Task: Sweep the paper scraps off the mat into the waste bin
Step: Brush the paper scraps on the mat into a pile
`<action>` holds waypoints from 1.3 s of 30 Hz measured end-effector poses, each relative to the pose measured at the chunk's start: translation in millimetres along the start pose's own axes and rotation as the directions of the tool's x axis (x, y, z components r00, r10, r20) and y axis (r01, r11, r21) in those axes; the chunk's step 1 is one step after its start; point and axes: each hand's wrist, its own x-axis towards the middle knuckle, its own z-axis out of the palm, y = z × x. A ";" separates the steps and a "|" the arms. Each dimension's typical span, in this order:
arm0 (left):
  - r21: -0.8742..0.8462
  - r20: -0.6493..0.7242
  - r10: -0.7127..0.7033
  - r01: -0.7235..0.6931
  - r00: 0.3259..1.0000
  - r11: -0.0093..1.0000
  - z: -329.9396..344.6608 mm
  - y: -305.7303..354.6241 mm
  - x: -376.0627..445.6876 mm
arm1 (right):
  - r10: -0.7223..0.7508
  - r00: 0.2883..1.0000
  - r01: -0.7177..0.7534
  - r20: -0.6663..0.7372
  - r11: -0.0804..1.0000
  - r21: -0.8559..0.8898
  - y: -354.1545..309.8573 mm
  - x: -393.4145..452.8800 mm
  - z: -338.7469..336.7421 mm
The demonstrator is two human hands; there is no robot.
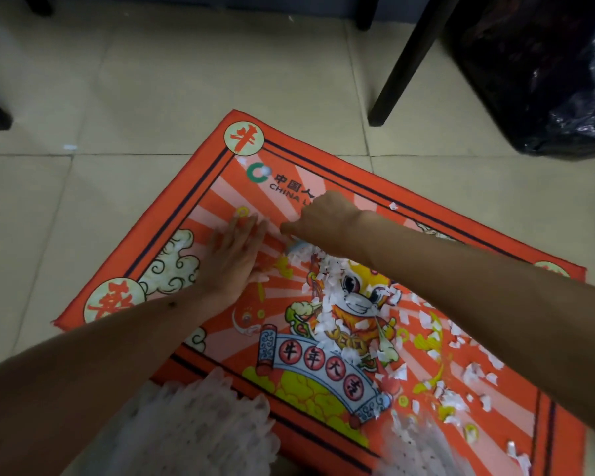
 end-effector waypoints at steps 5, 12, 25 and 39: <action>-0.008 0.056 0.007 -0.006 0.998 1.000 -3.5 8.1 -0.6 | -0.053 0.998 0.052 0.025 0.998 0.033 -8.6 -36.9 13.0; -0.023 0.057 0.026 -0.025 0.998 0.999 -11.6 1.9 3.2 | 0.069 0.997 -0.071 0.026 0.994 0.084 9.7 -58.0 12.8; -0.079 0.175 0.184 -0.173 0.967 0.982 -12.5 12.4 34.3 | 0.361 0.932 -0.360 0.025 0.917 0.169 63.9 -1.1 13.4; 0.001 0.181 0.154 -0.157 0.971 0.988 -17.8 22.4 32.4 | 0.049 0.998 -0.049 0.029 0.999 0.012 43.5 -7.6 36.6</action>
